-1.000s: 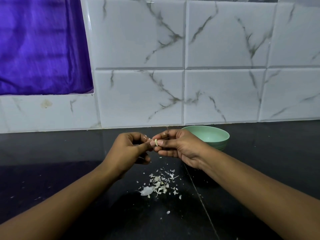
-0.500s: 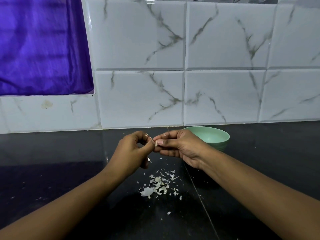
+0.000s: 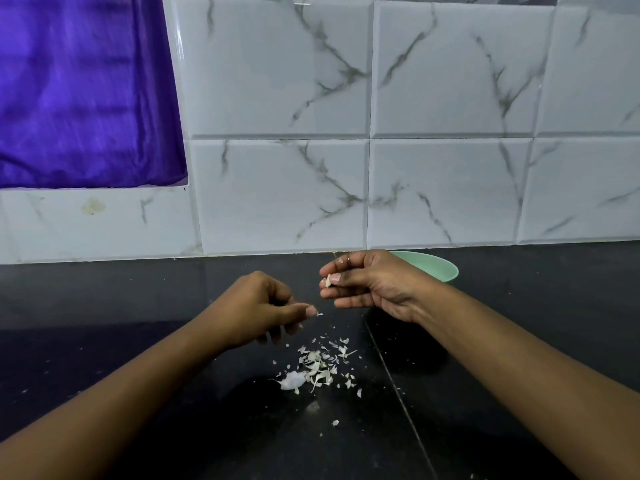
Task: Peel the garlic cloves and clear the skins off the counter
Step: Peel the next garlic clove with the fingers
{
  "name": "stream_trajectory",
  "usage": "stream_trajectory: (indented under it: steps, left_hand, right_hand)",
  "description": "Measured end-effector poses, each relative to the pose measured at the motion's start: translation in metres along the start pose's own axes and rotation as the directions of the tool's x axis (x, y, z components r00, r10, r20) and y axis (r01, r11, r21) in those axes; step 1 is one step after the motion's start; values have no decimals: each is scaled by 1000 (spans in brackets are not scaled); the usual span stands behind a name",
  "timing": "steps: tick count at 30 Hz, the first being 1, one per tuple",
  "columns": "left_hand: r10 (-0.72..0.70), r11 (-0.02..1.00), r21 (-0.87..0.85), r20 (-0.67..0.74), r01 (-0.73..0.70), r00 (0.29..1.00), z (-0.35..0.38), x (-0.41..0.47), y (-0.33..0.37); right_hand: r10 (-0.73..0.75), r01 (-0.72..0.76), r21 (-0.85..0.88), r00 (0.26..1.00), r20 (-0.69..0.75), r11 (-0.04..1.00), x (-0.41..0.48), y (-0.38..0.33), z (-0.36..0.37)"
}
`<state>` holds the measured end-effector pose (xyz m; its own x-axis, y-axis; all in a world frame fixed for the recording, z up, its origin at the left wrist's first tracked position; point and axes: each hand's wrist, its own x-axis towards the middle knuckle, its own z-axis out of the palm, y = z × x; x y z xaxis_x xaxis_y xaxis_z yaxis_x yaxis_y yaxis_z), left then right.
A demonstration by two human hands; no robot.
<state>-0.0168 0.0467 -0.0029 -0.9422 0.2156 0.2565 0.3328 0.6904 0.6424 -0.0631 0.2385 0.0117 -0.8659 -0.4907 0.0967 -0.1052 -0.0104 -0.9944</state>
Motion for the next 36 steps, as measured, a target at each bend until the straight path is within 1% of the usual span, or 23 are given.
stream_trajectory:
  steps: [2,4,6,10,13,16,19,22,24,29,31,34,36]
  left_hand:
    - [56,994,97,-85,-48,995,-1,0,-1]
    - [107,990,113,-164,-89,981,-1,2,-2]
    - [139,985,132,-186,-116,973,-1,4,-2]
    - [139,982,138,-70,-128,988,6,1,-1]
    - [131,976,181,-56,-118,990,6,1,-2]
    - [112,984,145,-46,-104,993,4,1,-1]
    - [105,991,87,-68,-99,992,5,-1,1]
    - [143,983,135,-153,-123,978,4,-2,4]
    - [109,993,60,-152,-101,982,4,-2,5]
    - [-14,998,-68,-54,10,998,8,0,4]
    - [3,999,-34,-30,-4,1000,7,0,1]
    - [82,989,123,-30,-78,996,7,0,-1]
    - [107,989,106,-40,-102,993,7,1,-1]
  right_hand:
    - [-2,1,-17,1000,-4,1000,0,1,-1]
    - [0,0,-24,1000,3,1000,1,1,-1]
    - [-1,1,-21,1000,7,1000,1,1,-1]
    - [5,-5,2,1000,11,1000,0,0,-2]
    - [10,-10,0,1000,19,1000,0,-1,-3]
    - [17,-16,-14,999,27,1000,1,-1,-5]
    - [25,-24,-42,999,32,999,0,0,-5]
    - [20,-19,-70,999,26,997,0,0,-6]
    - [17,-15,-83,1000,21,996,0,-1,-7]
    - [15,-13,-88,1000,21,996,0,-1,-7]
    - [14,-12,-80,1000,22,997,1,-1,-8]
    - [10,-9,-46,1000,18,999,1,-1,-8]
    - [3,-2,-32,1000,17,999,1,-2,-7]
